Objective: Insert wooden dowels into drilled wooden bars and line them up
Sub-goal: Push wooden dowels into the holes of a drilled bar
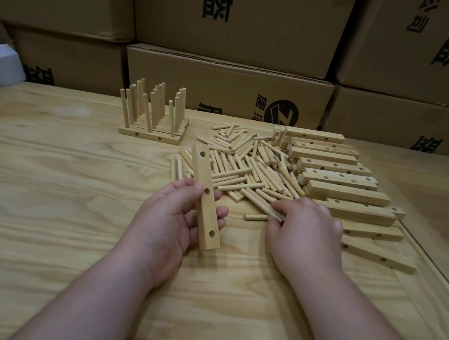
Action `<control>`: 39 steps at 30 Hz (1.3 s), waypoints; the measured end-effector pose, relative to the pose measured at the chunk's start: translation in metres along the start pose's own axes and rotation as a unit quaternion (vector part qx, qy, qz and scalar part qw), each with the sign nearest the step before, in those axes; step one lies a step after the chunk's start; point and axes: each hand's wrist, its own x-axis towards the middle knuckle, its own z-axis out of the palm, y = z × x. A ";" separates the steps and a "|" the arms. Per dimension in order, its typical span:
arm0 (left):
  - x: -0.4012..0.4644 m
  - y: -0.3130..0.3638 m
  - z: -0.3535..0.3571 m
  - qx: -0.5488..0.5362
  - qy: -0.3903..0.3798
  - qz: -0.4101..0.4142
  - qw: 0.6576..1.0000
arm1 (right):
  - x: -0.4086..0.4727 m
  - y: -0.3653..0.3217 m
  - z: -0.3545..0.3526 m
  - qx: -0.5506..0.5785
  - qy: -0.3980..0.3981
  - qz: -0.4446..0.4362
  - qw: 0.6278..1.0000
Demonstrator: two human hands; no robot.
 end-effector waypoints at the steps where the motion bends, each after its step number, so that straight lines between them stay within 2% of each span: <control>1: 0.000 -0.001 0.000 0.003 0.001 0.004 1.000 | 0.000 0.000 0.000 -0.001 -0.001 -0.001 1.000; 15: 0.002 -0.004 -0.002 0.052 0.023 -0.002 0.998 | -0.002 -0.003 -0.001 0.025 0.011 -0.012 1.000; 21: 0.002 -0.004 -0.001 0.048 0.029 0.006 0.998 | -0.003 -0.002 0.000 0.117 0.063 -0.020 0.991; 25: 0.003 -0.005 -0.003 0.057 0.029 0.012 0.998 | -0.008 -0.006 -0.003 0.231 0.128 -0.072 0.962; 29: 0.004 -0.006 -0.004 0.045 0.026 0.003 0.999 | -0.011 -0.009 -0.006 0.290 0.177 -0.140 0.930; 34: 0.007 -0.007 -0.005 0.048 0.038 -0.002 0.998 | -0.013 -0.008 -0.005 0.296 0.162 -0.207 0.919; 39: 0.006 -0.006 -0.005 0.060 0.050 0.009 0.997 | -0.012 -0.008 -0.003 0.297 0.145 -0.231 0.915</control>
